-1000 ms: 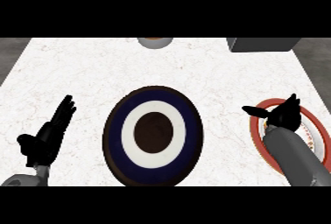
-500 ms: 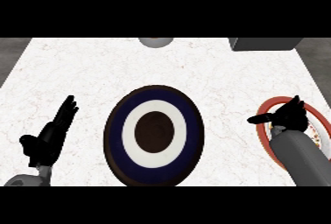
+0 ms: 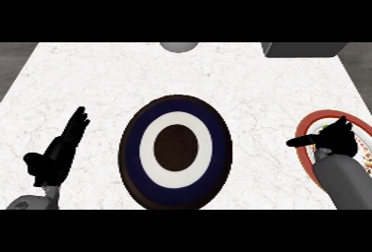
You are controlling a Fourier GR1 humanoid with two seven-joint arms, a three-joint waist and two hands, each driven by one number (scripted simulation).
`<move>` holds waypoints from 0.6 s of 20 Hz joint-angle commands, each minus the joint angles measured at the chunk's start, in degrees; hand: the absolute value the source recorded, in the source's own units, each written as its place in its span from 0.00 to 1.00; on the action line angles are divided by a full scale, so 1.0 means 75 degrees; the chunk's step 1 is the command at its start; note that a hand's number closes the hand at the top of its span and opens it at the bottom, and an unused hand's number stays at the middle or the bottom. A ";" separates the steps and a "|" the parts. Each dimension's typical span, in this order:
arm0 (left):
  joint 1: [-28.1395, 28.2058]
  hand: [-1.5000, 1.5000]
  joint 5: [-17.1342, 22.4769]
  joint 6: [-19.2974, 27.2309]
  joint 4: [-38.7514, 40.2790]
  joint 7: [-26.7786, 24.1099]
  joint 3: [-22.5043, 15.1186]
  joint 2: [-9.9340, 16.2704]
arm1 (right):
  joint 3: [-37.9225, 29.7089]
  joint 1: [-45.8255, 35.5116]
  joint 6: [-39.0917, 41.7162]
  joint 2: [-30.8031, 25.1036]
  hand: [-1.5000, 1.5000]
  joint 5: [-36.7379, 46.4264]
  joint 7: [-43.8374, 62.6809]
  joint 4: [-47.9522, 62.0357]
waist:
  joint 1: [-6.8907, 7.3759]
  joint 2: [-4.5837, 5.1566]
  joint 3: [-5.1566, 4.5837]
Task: Pick the lemon from the plate and place it in the plate
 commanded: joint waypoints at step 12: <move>-0.0360 0.50 -0.0509 -0.0139 0.0346 0.0213 0.0226 -0.0539 | -0.0935 -0.0089 0.0447 0.0392 1.00 -0.0308 -0.1230 0.1157 | 0.0070 0.0031 0.0011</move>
